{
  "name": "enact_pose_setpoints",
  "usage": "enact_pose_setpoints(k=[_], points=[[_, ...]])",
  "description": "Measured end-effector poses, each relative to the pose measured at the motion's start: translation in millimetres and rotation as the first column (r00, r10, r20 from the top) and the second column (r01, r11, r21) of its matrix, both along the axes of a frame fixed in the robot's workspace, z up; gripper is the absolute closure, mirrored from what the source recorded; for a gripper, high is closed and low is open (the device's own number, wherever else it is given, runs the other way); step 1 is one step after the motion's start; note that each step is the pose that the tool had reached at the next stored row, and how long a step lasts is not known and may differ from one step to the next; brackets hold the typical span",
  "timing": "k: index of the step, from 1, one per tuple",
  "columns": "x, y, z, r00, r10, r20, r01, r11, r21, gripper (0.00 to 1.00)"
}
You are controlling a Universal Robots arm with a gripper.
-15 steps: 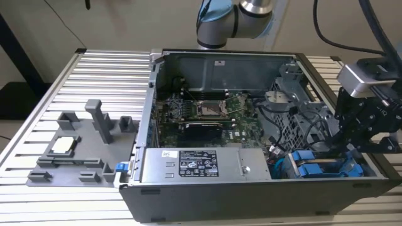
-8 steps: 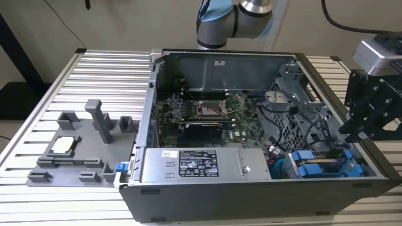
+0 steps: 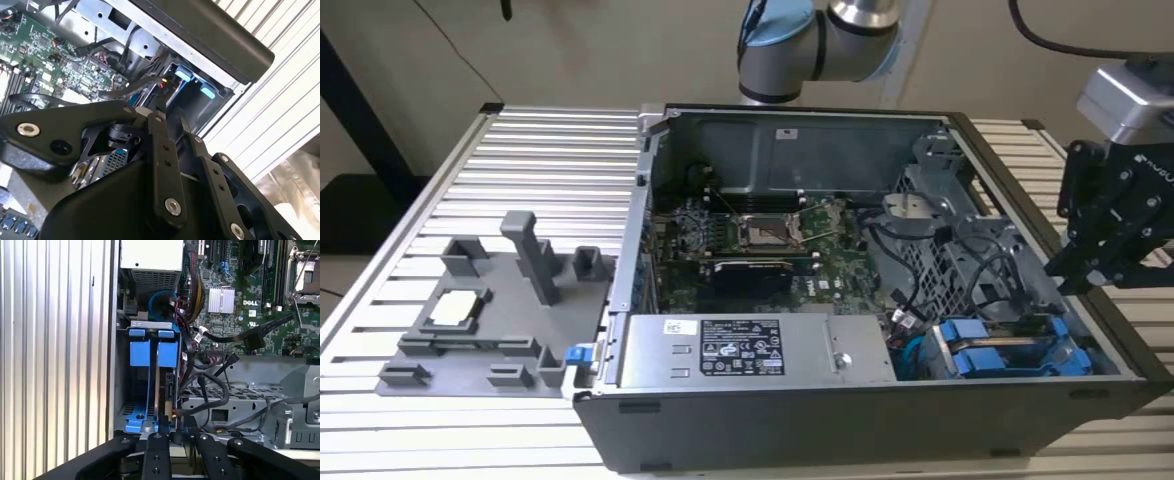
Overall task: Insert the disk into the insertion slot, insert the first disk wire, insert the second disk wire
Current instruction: 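Insert the first disk wire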
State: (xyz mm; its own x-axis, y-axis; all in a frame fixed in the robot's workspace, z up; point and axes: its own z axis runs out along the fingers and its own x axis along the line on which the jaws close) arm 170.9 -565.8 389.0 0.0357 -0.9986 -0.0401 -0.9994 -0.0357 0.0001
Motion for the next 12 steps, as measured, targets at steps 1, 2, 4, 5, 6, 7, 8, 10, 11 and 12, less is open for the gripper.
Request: enact_pose_setpoints(k=[1, 2, 4, 5, 6, 7, 8, 10, 11, 12], points=[[0.0, 2.4, 0.0, 1.0000, 0.000, 0.0000, 0.000, 1.0000, 0.0001, 0.73], [0.0, 5.3, 0.0, 1.0000, 0.000, 0.0000, 0.000, 1.0000, 0.0000, 0.73], [0.0, 13.4, 0.0, 1.0000, 0.000, 0.0000, 0.000, 1.0000, 0.0001, 0.73], [0.0, 17.5, 0.0, 1.0000, 0.000, 0.0000, 0.000, 1.0000, 0.0000, 0.73], [0.0, 22.1, -0.1, 1.0000, 0.000, 0.0000, 0.000, 1.0000, 0.0001, 0.73], [0.0, 26.8, -0.1, 1.0000, 0.000, 0.0000, 0.000, 1.0000, 0.0001, 0.73], [0.0, 31.4, -0.1, 1.0000, 0.000, 0.0000, 0.000, 1.0000, 0.0001, 0.73], [0.0, 40.5, -0.1, 1.0000, 0.000, 0.0000, 0.000, 1.0000, 0.0002, 0.73], [0.0, 44.6, -0.1, 1.0000, 0.000, 0.0000, 0.000, 1.0000, 0.0001, 0.73], [0.0, 48.3, -0.1, 1.0000, 0.000, 0.0000, 0.000, 1.0000, 0.0002, 0.73]])
